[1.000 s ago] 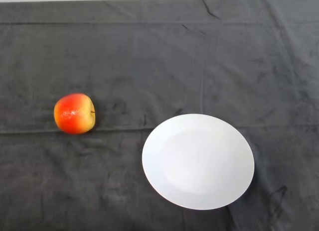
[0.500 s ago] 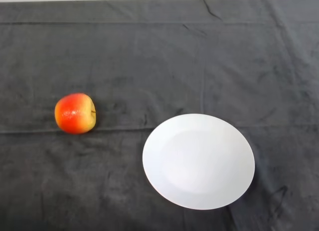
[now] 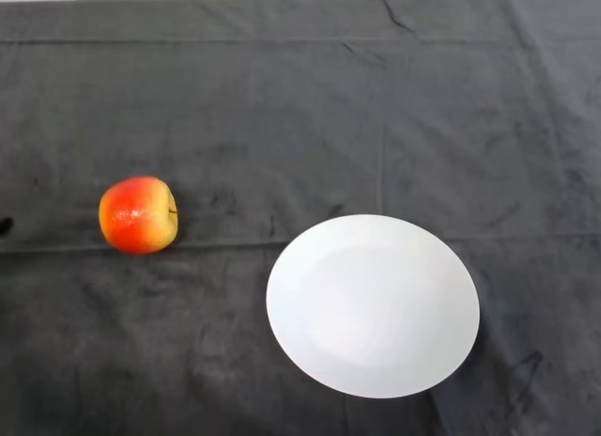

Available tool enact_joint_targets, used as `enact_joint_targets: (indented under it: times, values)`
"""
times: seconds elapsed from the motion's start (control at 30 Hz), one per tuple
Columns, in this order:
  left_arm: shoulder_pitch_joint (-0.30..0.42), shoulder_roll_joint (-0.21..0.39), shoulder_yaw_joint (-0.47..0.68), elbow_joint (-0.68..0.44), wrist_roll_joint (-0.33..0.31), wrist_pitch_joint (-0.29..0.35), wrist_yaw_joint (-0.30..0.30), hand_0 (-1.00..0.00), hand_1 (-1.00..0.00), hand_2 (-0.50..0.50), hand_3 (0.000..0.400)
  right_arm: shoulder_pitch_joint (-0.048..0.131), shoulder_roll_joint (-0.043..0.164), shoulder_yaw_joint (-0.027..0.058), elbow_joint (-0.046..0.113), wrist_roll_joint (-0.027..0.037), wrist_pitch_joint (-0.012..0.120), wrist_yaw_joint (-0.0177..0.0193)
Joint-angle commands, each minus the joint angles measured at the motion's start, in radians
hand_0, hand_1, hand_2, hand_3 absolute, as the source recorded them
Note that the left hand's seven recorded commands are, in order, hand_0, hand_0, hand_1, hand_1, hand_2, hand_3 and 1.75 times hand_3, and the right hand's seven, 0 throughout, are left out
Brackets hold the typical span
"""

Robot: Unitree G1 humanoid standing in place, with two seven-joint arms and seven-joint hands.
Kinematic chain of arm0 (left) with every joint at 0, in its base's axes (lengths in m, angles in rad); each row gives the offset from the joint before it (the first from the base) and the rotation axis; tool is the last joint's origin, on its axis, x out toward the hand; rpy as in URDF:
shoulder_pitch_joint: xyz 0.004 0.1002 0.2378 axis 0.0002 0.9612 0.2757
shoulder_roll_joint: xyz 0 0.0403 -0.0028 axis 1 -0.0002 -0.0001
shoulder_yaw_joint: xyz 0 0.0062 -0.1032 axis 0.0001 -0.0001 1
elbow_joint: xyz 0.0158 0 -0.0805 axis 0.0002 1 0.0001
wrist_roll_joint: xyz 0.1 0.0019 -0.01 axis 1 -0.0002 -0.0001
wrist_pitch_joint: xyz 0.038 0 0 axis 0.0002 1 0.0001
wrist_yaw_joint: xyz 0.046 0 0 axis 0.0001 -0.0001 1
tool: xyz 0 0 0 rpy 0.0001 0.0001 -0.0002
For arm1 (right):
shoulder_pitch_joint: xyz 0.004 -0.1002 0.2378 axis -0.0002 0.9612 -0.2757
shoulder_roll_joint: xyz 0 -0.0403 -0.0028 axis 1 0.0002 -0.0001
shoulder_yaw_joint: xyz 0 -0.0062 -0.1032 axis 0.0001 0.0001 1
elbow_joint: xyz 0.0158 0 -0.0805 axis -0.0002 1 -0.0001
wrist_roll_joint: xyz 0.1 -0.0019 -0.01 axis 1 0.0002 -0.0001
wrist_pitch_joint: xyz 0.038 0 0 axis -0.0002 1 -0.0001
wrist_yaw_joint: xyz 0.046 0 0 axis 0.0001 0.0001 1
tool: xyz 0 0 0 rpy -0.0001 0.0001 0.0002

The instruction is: Move the apple to the plate

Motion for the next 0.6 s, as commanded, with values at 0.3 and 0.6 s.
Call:
enact_joint_targets:
  times: [0.3, 0.6]
  values:
    - [-0.057, -0.044, -0.049, -0.029, 0.060, -0.053, -0.059, 0.00, 0.00, 0.00, 0.000, 0.039, -0.017, -0.0044, 0.006, 0.0083, -0.007, 0.0005]
    - [-0.078, -0.093, -0.093, -0.018, 0.109, -0.070, -0.088, 0.00, 0.00, 0.00, 0.000, 0.039, -0.017, -0.0044, 0.005, 0.0084, -0.007, 0.0002]
